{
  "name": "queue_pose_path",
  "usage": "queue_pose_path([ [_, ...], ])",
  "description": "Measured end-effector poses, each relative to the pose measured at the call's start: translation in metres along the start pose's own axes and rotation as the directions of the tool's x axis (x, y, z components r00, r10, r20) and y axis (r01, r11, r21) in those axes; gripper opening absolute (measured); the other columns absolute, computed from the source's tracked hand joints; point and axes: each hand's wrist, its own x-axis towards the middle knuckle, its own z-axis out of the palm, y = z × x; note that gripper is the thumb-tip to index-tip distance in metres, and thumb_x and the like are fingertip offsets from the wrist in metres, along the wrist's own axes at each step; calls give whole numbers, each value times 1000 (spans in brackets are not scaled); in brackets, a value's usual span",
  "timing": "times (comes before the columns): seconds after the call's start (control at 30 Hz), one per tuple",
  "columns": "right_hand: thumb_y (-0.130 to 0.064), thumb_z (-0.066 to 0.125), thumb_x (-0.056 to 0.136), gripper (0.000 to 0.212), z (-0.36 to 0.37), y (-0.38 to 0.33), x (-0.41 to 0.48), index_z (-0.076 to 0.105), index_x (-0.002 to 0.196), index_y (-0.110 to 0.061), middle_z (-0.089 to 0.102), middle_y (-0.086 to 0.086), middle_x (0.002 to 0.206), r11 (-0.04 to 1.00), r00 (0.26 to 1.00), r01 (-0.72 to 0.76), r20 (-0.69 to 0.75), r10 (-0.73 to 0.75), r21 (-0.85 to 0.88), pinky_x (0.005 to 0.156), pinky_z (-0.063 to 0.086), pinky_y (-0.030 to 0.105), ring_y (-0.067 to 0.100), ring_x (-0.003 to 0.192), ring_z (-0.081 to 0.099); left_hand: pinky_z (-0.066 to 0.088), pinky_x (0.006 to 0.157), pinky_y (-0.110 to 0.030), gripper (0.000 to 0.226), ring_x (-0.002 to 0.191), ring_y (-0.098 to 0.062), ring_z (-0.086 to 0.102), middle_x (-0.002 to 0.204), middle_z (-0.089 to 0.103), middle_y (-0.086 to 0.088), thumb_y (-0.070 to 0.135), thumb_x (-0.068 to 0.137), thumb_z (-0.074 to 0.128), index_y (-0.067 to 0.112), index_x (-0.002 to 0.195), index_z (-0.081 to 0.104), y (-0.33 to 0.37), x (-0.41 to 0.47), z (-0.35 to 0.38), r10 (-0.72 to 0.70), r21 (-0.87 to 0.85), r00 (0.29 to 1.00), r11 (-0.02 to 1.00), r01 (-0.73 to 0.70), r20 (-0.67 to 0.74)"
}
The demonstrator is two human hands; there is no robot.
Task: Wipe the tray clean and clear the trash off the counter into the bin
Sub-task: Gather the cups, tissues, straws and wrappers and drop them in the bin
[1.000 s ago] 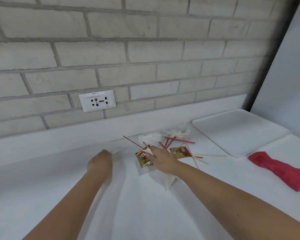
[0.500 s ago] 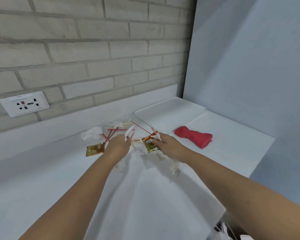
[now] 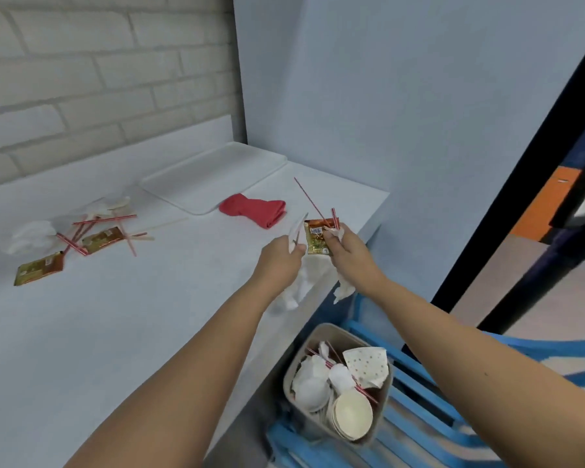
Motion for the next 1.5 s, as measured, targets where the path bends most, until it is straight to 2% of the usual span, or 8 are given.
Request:
queue_pose_path([
  [0.2, -25, 34, 102, 32, -35, 65, -41, 49, 124, -6, 60, 5, 108, 991, 983, -128, -129, 134, 49, 72, 42, 11, 9, 92, 55, 45, 79, -24, 36, 105, -20, 59, 120, 60, -8, 33, 99, 39, 14, 127, 50, 2, -23, 91, -31, -77, 994, 996, 40, 106],
  [0.43, -21, 34, 102, 27, -46, 125, -74, 45, 124, -10, 59, 0, 102, 967, 955, -253, -150, 255, 32, 71, 42, 16, 17, 95, 56, 41, 91, -25, 32, 112, -20, 55, 121, 58, -9, 28, 99, 40, 9, 124, 50, -54, -37, 147, -123, -36, 977, 991, 131, 173],
  [0.53, -20, 34, 102, 23, -41, 146, -81, 46, 115, -5, 59, 4, 96, 948, 939, -319, -133, 316, 0, 73, 45, 25, 20, 90, 57, 45, 83, -24, 29, 99, -15, 56, 115, 61, -11, 27, 98, 44, 10, 120, 52, -89, -32, 163, -161, 11, 956, 986, 164, 245],
  [0.7, -20, 34, 102, 21, -26, 175, -87, 44, 111, -3, 60, 22, 102, 926, 927, -371, -89, 364, -71, 82, 49, 41, 32, 96, 60, 46, 98, -33, 44, 117, -18, 52, 133, 52, -3, 25, 93, 53, 21, 136, 43, -132, -28, 187, -169, 139, 937, 982, 131, 306],
  [0.9, -13, 36, 101, 13, -15, 198, -93, 43, 110, -8, 61, 14, 105, 907, 909, -417, -1, 417, -60, 89, 50, 41, 27, 98, 60, 38, 104, -39, 58, 126, -26, 35, 142, 31, -4, 33, 80, 69, 16, 130, 48, -155, -31, 194, -328, 462, 908, 868, 181, 260],
  [1.03, -10, 36, 101, 15, -7, 203, -97, 43, 114, -9, 59, 6, 102, 895, 896, -438, 37, 442, -81, 80, 44, 28, 18, 94, 56, 32, 108, -39, 64, 131, -28, 32, 145, 30, -6, 27, 82, 66, 14, 137, 36, -149, -27, 188, -301, 455, 931, 872, 180, 208],
  [1.23, -14, 39, 100, 6, 9, 209, -96, 41, 106, -14, 59, 12, 112, 870, 877, -425, 124, 464, -251, 83, 43, 31, 23, 101, 55, 40, 99, -31, 38, 120, -24, 47, 131, 46, -10, 9, 91, 50, 8, 129, 47, -129, -28, 175, -190, 233, 980, 957, 172, 56],
  [1.5, -14, 57, 88, 54, 12, 207, -97, 39, 139, -13, 38, 7, 138, 782, 842, -282, 247, 480, -556, 108, 30, 32, 24, 131, 33, 48, 91, -32, 33, 109, -23, 54, 119, 53, -10, -3, 84, 55, 7, 115, 51, -125, -37, 167, -236, 225, 971, 948, 224, 28],
])
